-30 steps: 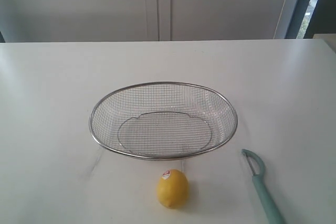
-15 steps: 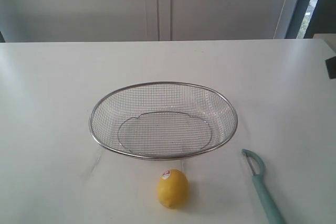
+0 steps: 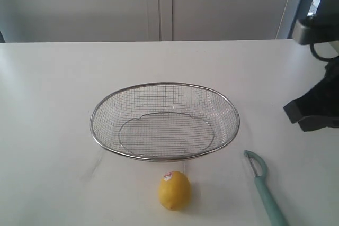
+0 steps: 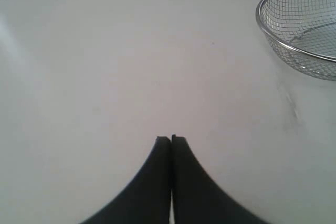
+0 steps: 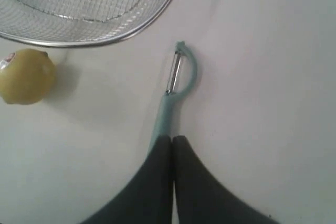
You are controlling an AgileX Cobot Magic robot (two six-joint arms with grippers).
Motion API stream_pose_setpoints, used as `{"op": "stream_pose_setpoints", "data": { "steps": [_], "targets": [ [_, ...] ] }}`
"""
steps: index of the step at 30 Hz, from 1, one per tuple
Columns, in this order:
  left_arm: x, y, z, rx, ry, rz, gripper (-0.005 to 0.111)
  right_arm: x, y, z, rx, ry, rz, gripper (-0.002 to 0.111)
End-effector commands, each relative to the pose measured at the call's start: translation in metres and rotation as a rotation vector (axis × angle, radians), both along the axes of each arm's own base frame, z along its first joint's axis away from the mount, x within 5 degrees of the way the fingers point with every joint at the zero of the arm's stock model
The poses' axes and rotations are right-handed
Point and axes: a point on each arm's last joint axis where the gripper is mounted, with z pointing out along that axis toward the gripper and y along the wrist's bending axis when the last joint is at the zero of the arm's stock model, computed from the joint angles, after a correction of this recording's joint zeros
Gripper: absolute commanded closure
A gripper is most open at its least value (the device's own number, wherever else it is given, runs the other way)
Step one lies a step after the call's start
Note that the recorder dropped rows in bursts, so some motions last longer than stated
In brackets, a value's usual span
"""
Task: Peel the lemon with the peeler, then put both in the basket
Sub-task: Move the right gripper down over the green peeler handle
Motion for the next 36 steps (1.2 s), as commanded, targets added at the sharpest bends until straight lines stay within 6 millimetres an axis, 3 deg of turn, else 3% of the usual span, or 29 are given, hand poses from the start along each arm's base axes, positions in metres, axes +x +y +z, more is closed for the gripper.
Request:
{"op": "stream_pose_setpoints", "data": {
  "steps": [1,14,20,28,33,36],
  "targets": [
    [0.0,-0.001,-0.001,-0.01,0.004,-0.009,0.107,0.009,0.004,-0.015,-0.015,0.099,-0.008,0.108],
    [0.0,-0.001,-0.001,-0.01,0.004,-0.009,0.107,0.033,0.009,-0.053,-0.041,0.262,-0.034,0.108],
    [0.0,-0.001,-0.001,-0.01,0.004,-0.009,0.107,0.038,0.029,-0.058,-0.026,0.186,-0.011,0.108],
    [0.0,-0.001,-0.001,-0.01,0.004,-0.009,0.107,0.023,0.045,-0.082,-0.098,0.232,-0.064,0.108],
    [0.0,-0.001,-0.001,-0.01,0.004,-0.009,0.107,0.011,0.062,-0.079,-0.097,0.245,-0.073,0.108],
    [0.0,-0.001,-0.001,-0.01,0.004,-0.009,0.107,0.008,0.076,-0.077,-0.088,0.163,-0.065,0.108]
  ]
}}
